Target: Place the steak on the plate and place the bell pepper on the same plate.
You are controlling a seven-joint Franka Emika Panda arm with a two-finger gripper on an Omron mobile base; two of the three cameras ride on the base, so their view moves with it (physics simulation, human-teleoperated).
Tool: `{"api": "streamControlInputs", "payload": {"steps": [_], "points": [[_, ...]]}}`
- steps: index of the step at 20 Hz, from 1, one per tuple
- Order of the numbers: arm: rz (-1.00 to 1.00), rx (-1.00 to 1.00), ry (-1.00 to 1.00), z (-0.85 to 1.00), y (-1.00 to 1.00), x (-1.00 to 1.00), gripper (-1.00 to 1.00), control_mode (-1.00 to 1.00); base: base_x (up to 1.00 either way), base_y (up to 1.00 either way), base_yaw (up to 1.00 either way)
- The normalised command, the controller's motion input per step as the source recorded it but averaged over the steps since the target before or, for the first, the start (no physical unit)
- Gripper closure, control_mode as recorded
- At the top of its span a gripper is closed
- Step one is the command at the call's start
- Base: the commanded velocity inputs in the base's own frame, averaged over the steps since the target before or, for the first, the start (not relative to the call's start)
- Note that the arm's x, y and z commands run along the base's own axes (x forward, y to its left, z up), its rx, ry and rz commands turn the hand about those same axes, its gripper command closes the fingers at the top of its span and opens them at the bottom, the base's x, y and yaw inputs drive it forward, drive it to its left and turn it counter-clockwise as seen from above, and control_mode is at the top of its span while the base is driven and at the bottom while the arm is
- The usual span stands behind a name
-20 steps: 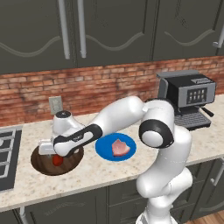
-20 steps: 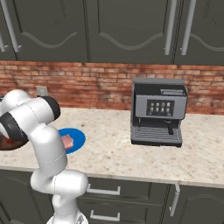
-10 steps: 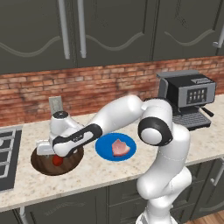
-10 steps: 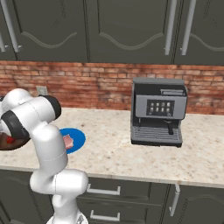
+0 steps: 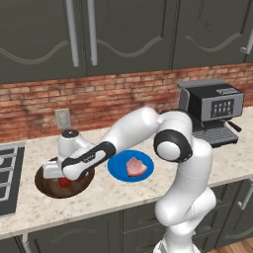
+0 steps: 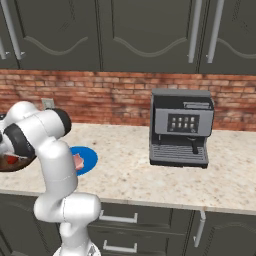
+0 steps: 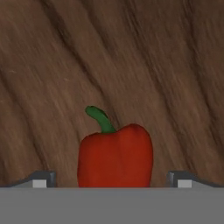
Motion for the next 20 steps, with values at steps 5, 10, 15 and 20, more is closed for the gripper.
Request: {"api": "streamControlInputs", "payload": {"steps": [5, 10, 15, 20], "points": [[0.0, 0.0, 0.0, -0.07, -0.01, 0.0, -1.0, -1.0, 0.0, 0.0, 0.0], [0.0, 0.0, 0.0, -0.05, 0.0, 0.0, -1.0, -1.0, 0.0, 0.0, 0.0], [0.0, 0.0, 0.0, 0.0, 0.0, 0.0, 1.0, -1.0, 0.0, 0.0, 0.0], [0.0, 0.0, 0.0, 0.0, 0.0, 0.0, 1.0, -1.0, 0.0, 0.0, 0.0]]}}
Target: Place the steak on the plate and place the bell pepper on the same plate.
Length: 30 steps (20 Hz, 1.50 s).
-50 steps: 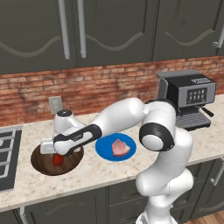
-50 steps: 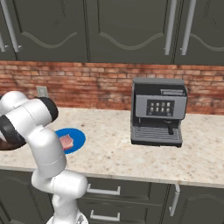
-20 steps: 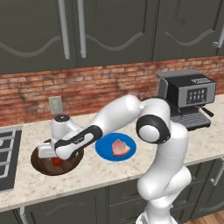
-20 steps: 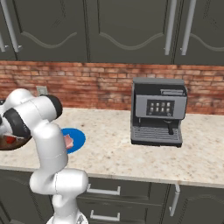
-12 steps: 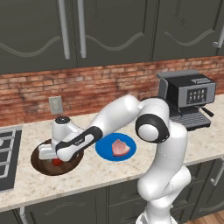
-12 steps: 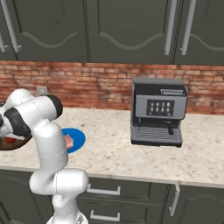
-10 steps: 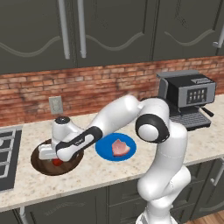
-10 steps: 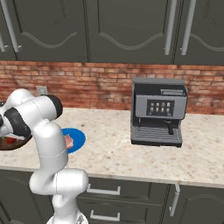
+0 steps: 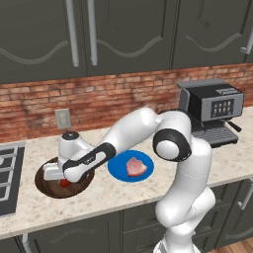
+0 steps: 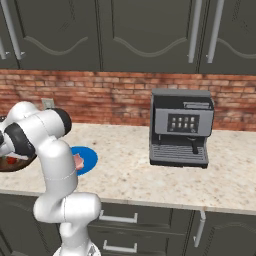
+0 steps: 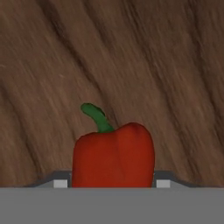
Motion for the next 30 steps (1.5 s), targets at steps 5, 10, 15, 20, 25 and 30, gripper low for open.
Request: {"api": "streamControlInputs", "payload": {"steps": [5, 10, 15, 20, 25, 30], "points": [[0.0, 0.0, -0.07, 0.65, 0.0, -0.14, 1.0, -1.0, 0.0, 0.0, 0.0], [0.0, 0.0, -0.09, 0.88, -0.05, -0.38, 1.0, -1.0, 0.0, 0.0, 0.0], [0.0, 0.01, -0.1, 0.81, -0.26, -0.52, 1.0, -1.0, 0.0, 0.0, 0.0], [0.0, 0.05, -0.15, 0.64, -0.65, -0.56, 1.0, -1.0, 0.0, 0.0, 0.0], [0.0, 0.02, -0.12, 0.46, -0.97, -0.31, 1.0, -1.0, 0.0, 0.0, 0.0], [0.0, 0.02, -0.05, 0.29, -1.0, 0.05, 1.0, -1.0, 0.0, 0.0, 0.0]]}}
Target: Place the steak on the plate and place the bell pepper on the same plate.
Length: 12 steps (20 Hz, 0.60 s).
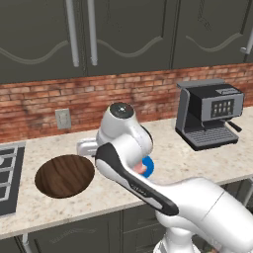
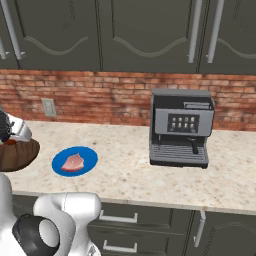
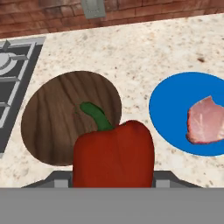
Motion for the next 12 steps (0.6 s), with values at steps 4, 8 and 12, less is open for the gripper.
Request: {"api": "streamControlInputs", "payload": {"steps": [4, 8, 12], "points": [[0.0, 0.07, 0.0, -0.01, -1.0, 0.48, 1.0, -1.0, 0.0, 0.0, 0.0], [0.0, 0.04, 0.03, -0.14, -1.0, 0.49, 1.0, -1.0, 0.0, 0.0, 0.0], [0.0, 0.0, 0.12, -0.46, -0.46, 0.52, 1.0, -1.0, 0.0, 0.0, 0.0]]}}
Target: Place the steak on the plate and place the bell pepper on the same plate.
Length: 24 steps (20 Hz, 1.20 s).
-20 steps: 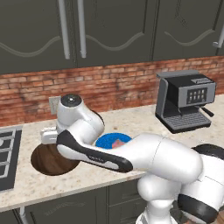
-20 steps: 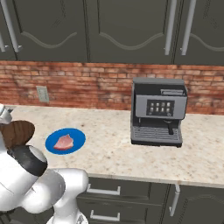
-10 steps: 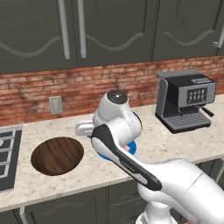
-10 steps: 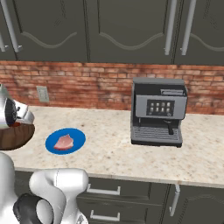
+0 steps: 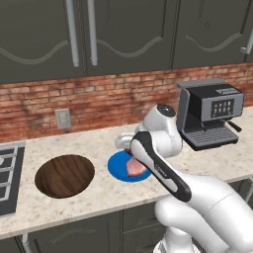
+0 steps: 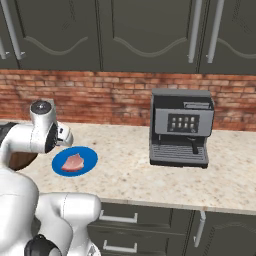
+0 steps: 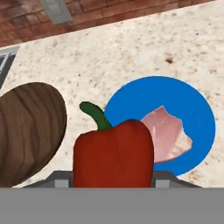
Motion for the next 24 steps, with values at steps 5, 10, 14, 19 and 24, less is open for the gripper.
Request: {"api": "streamControlInputs", "payload": {"steps": [5, 10, 14, 19, 24], "points": [[-0.04, -0.04, 0.11, -0.67, 0.0, 0.49, 1.0, -1.0, 0.0, 0.0, 0.0], [-0.11, -0.15, 0.18, -0.32, 0.0, 0.51, 1.0, -1.0, 0.0, 0.0, 0.0], [-0.13, -0.15, 0.3, 0.0, 0.0, 0.57, 1.0, -1.0, 0.0, 0.0, 0.0], [-0.03, -0.04, 0.07, -0.24, -0.09, 0.48, 1.0, -1.0, 0.0, 0.0, 0.0], [0.0, 0.0, 0.0, -0.62, -0.12, 0.19, 1.0, -1.0, 0.0, 0.0, 0.0]]}}
